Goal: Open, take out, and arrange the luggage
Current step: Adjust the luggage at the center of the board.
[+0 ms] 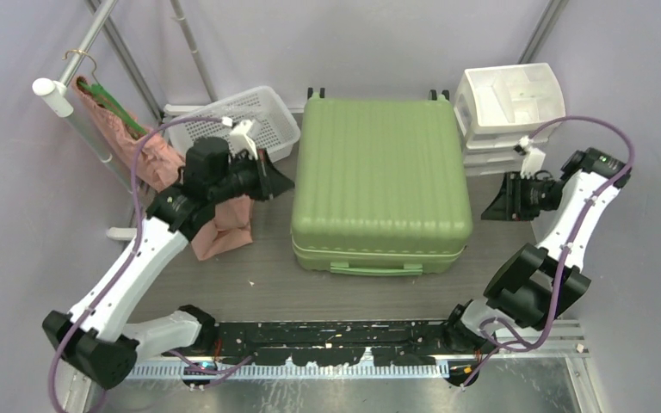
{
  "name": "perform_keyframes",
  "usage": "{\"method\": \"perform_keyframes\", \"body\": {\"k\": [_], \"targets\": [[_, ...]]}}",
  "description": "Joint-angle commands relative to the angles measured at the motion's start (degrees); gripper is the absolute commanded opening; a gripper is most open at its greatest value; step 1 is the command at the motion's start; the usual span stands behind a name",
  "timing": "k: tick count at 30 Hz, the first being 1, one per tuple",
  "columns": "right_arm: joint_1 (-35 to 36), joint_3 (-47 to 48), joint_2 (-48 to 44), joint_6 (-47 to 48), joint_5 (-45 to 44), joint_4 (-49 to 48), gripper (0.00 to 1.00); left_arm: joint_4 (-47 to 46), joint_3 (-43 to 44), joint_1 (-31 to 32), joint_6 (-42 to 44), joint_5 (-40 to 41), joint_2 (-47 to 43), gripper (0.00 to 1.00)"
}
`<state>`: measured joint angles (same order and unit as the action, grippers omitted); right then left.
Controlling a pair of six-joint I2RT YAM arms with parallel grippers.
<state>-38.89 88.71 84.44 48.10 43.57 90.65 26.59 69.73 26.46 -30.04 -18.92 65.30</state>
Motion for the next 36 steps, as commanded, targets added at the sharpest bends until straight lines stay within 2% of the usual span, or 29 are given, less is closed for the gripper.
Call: {"method": "perform_keyframes", "body": {"k": [1,4,7,12,16,20,25,31,36], "targets": [[5.8,-7.4,-7.0,7.1,2.0,0.0,0.33,0.9,-4.1,8.2,6.9,-2.4,-7.6,0.00],[13.3,-11.4,-9.4,3.5,4.1,-2.9,0.33,3.2,-8.5,15.3,12.3,-2.2,-12.8,0.00],[19.6,-13.6,-12.7,-4.8,6.4,-9.6,0.33,1.9,-14.5,21.9,15.6,-1.3,-17.6,0.01],[29.9,-14.9,-15.4,-16.3,7.1,-20.7,0.33,-1.9,-22.6,26.9,16.4,5.1,-20.7,0.08],[34.8,-15.0,-15.9,-21.2,7.0,-25.3,0.38,-5.0,-25.5,27.1,16.2,13.4,-18.5,0.11],[36.4,-15.2,-15.9,-22.4,7.2,-26.8,0.49,-7.0,-24.0,27.0,13.2,26.4,-12.4,0.13],[36.5,-11.5,-15.3,-20.9,2.7,-24.0,0.51,-6.3,-20.7,26.6,7.2,39.3,-5.8,0.13],[34.7,-6.7,-16.8,-21.0,3.5,-20.5,0.55,-10.7,-19.1,21.3,1.0,38.8,-0.6,0.10],[34.5,-6.0,-16.0,-24.2,4.8,-21.9,0.56,-14.0,-14.4,15.2,-0.2,35.8,4.5,0.10]]}}
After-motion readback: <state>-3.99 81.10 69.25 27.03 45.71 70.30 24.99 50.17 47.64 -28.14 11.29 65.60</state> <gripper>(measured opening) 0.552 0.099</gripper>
